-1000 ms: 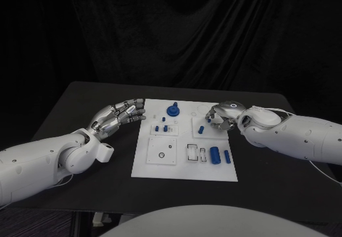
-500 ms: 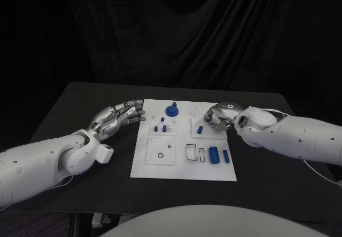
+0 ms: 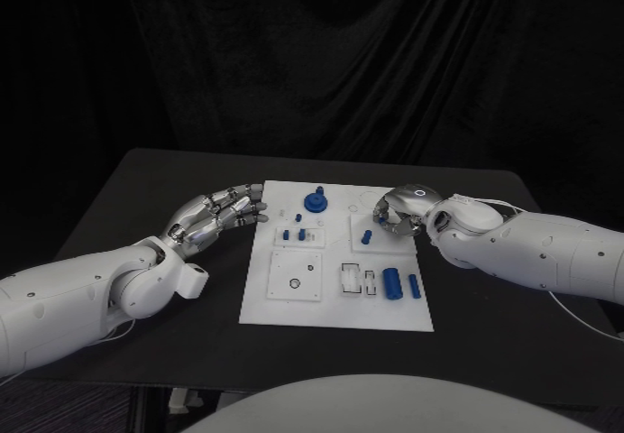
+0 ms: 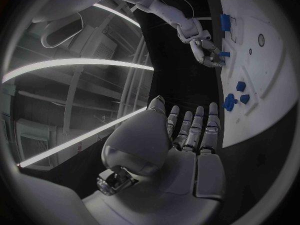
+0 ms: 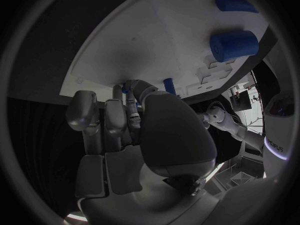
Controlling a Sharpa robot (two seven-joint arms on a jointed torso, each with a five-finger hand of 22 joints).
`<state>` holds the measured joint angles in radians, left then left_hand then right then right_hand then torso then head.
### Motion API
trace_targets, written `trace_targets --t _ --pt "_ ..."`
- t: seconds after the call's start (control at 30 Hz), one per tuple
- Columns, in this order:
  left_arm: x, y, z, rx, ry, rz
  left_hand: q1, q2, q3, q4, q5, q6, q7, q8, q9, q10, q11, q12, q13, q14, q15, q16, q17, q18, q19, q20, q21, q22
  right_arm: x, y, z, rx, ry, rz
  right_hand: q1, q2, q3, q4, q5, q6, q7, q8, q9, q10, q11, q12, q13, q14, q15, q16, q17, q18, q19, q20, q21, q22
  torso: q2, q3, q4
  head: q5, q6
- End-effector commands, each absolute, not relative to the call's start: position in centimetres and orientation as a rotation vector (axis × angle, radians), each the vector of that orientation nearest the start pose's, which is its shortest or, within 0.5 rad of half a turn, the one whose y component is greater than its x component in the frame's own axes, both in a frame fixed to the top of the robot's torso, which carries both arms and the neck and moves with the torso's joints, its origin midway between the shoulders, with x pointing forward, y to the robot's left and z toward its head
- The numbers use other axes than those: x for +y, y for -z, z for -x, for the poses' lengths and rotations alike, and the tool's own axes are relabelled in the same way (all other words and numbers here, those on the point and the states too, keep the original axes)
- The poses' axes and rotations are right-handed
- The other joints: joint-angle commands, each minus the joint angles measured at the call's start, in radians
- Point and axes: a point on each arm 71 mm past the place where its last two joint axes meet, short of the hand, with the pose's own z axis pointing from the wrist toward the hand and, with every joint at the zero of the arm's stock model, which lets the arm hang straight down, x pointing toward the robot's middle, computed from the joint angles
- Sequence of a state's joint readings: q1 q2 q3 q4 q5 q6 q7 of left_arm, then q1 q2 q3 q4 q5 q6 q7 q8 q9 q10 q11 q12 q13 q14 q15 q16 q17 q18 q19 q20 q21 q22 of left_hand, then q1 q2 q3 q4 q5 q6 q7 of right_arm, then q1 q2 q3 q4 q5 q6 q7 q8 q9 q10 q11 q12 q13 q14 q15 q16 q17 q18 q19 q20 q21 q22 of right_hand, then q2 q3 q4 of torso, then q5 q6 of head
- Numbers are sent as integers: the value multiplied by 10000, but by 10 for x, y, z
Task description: Assemble the parts on the task board
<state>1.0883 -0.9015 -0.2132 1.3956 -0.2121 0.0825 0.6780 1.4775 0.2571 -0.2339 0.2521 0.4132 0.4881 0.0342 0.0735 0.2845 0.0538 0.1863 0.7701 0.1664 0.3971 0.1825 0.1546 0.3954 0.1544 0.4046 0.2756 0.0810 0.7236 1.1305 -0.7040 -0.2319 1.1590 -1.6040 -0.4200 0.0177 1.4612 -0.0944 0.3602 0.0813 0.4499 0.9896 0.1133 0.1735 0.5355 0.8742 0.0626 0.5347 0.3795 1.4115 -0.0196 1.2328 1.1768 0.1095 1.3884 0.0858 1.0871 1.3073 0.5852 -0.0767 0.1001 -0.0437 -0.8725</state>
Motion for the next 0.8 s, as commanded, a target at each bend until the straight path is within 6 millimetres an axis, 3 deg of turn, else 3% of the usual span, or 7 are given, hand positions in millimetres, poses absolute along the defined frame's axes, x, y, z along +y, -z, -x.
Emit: trace_targets --t 0.03,0.27,0.8 --pt "257 266 -441 14684 18664 8081 118 6 35 -58 70 8 50 47 8 11 54 32 -12 5 72 66 -15 119 -15 75 49 -18 -237 302 -495 17547 -4356 3910 55 143 -22 -77 -33 90 -6 81 78 172 -24 -75 -76 28 -71 -45 -17 -161 -1 -57 80 1406 -3 4 -8 -9 -1" --pt "255 268 -441 14799 18714 8121 163 44 84 -97 73 1 74 44 -2 15 76 28 -21 10 96 78 -18 109 -14 85 48 -25 -236 302 -498 17457 -4334 3910 279 171 51 -287 72 161 19 159 292 558 -64 -172 -198 34 -75 -58 -65 -169 14 -76 130 1420 -4 -10 -4 13 -1" --pt "253 273 -440 15045 18679 8262 219 96 167 -160 87 3 122 37 -8 16 112 15 -40 9 138 94 -26 85 -13 100 47 -35 -237 295 -497 17035 -4502 3812 299 133 15 -352 9 200 32 187 440 849 -80 -220 -261 78 -97 -9 -38 -190 68 -86 267 1451 -3 -18 -10 84 -1"
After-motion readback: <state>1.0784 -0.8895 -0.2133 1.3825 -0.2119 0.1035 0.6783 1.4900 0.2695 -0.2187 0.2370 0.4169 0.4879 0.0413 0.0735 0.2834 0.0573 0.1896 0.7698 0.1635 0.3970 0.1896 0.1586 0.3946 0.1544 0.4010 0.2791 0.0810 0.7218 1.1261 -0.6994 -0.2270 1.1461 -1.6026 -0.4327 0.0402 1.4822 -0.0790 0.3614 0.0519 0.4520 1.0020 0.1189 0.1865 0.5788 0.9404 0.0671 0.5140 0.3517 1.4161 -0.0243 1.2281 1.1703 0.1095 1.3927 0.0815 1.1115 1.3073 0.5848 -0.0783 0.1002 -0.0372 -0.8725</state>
